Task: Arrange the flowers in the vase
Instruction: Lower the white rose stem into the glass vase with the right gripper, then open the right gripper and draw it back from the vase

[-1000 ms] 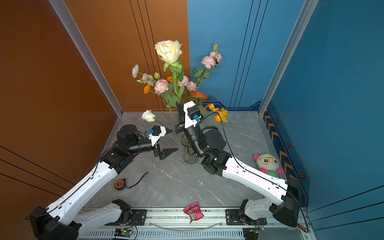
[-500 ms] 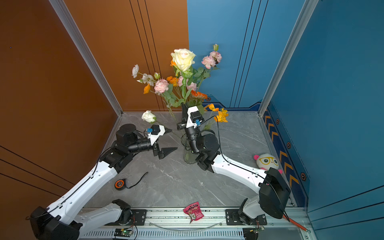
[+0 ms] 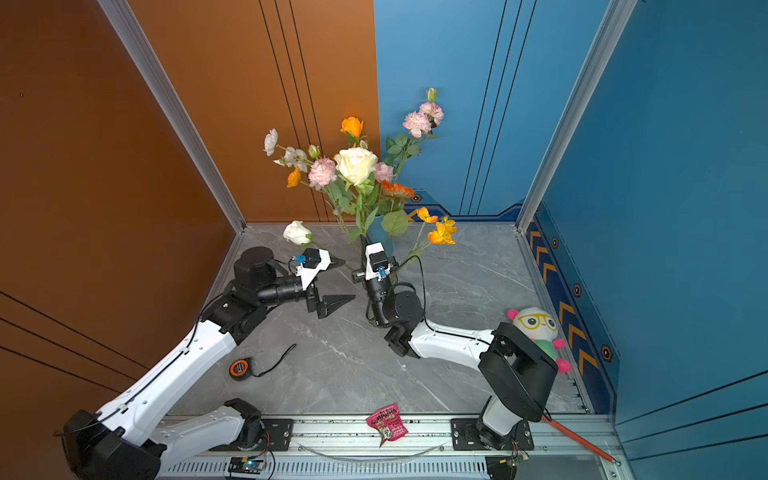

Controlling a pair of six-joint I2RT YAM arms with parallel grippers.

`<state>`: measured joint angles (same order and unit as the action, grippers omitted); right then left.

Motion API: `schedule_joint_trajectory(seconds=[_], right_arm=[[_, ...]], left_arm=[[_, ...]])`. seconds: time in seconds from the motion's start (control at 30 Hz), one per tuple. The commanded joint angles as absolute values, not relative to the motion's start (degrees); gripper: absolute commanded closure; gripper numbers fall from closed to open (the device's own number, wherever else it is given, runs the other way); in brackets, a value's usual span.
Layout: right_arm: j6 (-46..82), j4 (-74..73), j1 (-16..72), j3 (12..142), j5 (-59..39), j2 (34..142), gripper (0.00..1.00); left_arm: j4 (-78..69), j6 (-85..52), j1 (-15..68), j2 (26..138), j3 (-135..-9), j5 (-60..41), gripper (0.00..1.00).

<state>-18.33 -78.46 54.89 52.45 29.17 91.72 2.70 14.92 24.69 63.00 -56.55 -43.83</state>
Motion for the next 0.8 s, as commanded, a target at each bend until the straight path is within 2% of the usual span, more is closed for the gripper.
schedule_joint_trajectory(seconds=[0.0,0.33,0.53,0.7,0.77], right_arm=[[-19.94,-81.3,55.8,50.04,33.08,90.4,1.0],[-20.35,-81.34,56.69,42.51,35.6,87.4,0.96],[-19.34,-81.36,57.1,39.02,35.95,84.71,0.82],[-19.42,-81.24,57.87,36.77,36.03,82.99,0.78],[-19.7,-81.21,58.16,36.17,35.94,82.79,0.71]], left_arm=[[1.67,14.06,24.16,63.34,-57.48,-45.53,0.02],[1.73,13.8,24.17,63.61,-57.57,-45.87,0.02],[1.67,13.8,24.17,63.46,-57.57,-46.07,0.02],[1.67,14.02,24.22,63.28,-57.4,-45.81,0.02],[1.68,14.06,24.34,63.28,-57.39,-45.7,0.02]])
